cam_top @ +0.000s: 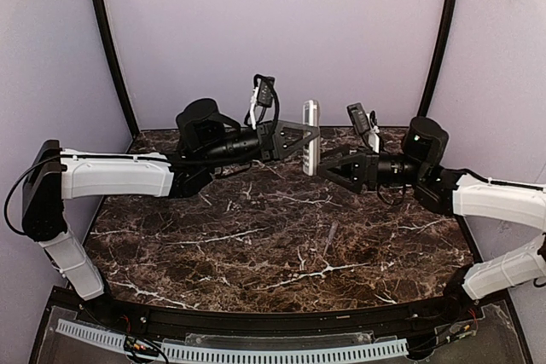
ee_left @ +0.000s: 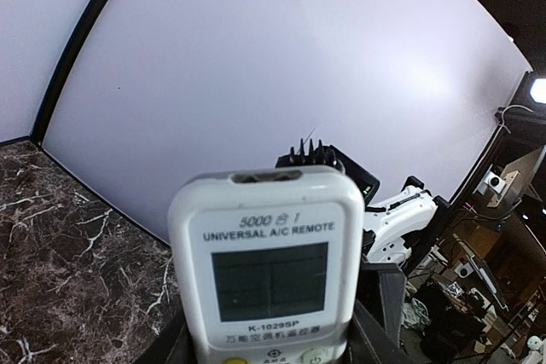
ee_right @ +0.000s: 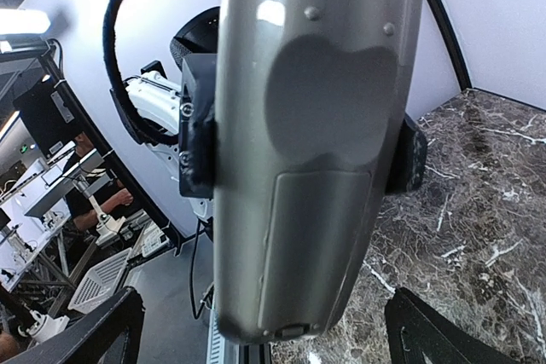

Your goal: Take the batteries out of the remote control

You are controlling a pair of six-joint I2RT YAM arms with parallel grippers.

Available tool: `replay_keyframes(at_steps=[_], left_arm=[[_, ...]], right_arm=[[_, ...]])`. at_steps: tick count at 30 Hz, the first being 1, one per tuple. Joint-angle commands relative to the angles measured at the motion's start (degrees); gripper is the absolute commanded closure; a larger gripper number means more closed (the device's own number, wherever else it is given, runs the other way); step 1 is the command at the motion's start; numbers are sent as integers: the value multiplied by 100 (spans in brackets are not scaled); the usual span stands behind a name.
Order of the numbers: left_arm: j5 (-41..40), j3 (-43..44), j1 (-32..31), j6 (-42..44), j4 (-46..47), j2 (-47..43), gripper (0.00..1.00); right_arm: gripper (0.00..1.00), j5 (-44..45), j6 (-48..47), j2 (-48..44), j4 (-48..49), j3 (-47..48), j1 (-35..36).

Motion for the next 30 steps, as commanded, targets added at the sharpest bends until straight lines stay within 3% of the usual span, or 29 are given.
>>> replay_keyframes(at_steps=[1,6,20,26,28,30], left_arm=[[482,-81,31,-185,744,-121,100],[597,-102,29,-254,1004,-109,100],[512,-414,31,-334,1507,-193,100],[353,-621,39,-312,1637,-261,100],[284,-694,55,-286,1527,-338,92],[241,-772,116,-212,1284,-454,73]], right_arm=[[2,259,-107,373,451,396,297],[14,243,-161,697,562,698,508],[67,374,-212,786,950,753,749],[89,495,-320,754,657,778,759],[97,672,-612,696,98,863,763],[100,883,-973,611,-537,977,760]])
